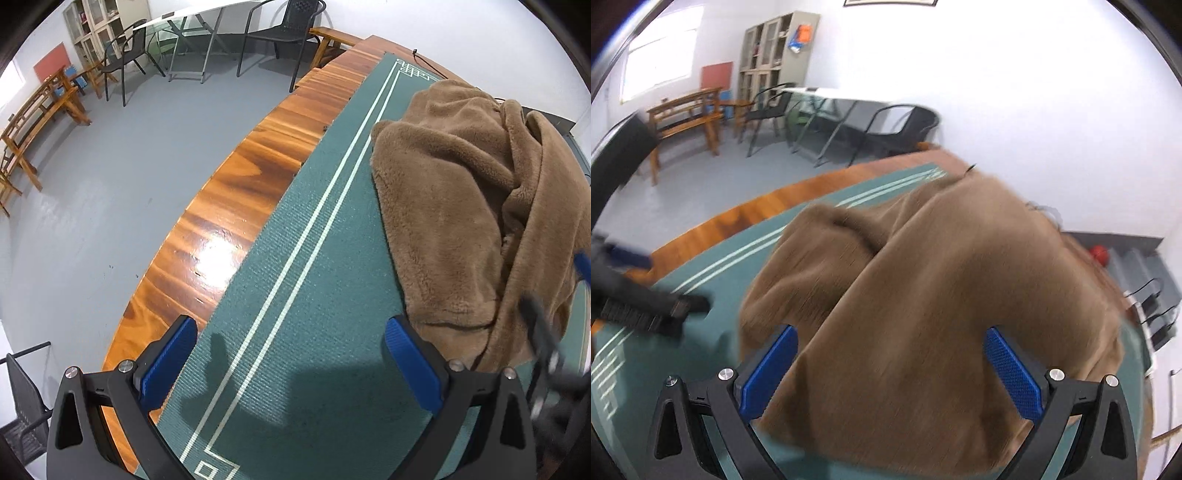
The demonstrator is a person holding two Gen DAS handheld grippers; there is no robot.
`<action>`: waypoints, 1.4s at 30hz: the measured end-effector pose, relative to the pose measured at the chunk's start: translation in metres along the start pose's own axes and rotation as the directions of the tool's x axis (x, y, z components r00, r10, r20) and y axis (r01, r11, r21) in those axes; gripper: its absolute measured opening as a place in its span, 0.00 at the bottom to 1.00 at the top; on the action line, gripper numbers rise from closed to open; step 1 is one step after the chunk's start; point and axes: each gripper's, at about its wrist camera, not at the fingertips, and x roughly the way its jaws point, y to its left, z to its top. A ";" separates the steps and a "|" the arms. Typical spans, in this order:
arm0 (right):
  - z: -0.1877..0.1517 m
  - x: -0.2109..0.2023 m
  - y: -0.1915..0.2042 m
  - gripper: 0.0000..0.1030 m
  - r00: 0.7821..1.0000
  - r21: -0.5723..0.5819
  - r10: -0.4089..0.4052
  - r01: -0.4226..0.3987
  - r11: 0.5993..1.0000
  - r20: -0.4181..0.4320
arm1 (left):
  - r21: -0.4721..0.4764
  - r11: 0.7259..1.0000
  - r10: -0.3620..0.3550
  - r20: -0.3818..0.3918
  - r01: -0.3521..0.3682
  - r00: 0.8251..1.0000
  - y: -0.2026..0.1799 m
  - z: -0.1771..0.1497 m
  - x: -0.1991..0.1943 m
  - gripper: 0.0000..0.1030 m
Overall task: Fold clothes
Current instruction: 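Close the right gripper on the brown sweater's edge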
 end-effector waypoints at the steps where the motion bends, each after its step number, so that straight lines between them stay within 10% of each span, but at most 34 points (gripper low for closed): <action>1: 0.004 0.006 0.000 1.00 0.999 -0.016 -0.035 0.035 0.999 0.000 | 0.002 1.000 -0.001 -0.003 0.001 1.000 -0.001 -0.001 0.000 0.99; 18: -0.057 -0.018 -0.149 1.00 0.896 0.194 -0.411 0.439 0.877 -0.165 | 0.051 0.999 -0.017 -0.012 0.018 1.000 -0.019 -0.015 -0.009 0.99; 27: -0.161 -0.044 -0.239 1.00 0.841 0.357 -0.388 0.518 0.777 -0.377 | 0.105 0.994 -0.038 -0.022 0.041 0.999 -0.041 -0.026 -0.014 0.99; 35: -0.173 -0.049 -0.224 1.00 0.894 0.385 -0.290 0.414 0.825 -0.342 | 0.139 0.989 -0.048 -0.043 0.053 0.998 -0.076 -0.006 0.005 0.99; 42: -0.107 -0.087 -0.182 1.00 0.980 0.279 -0.199 0.197 0.940 -0.020 | 0.142 0.988 -0.056 -0.058 0.064 0.997 -0.078 -0.001 0.016 0.99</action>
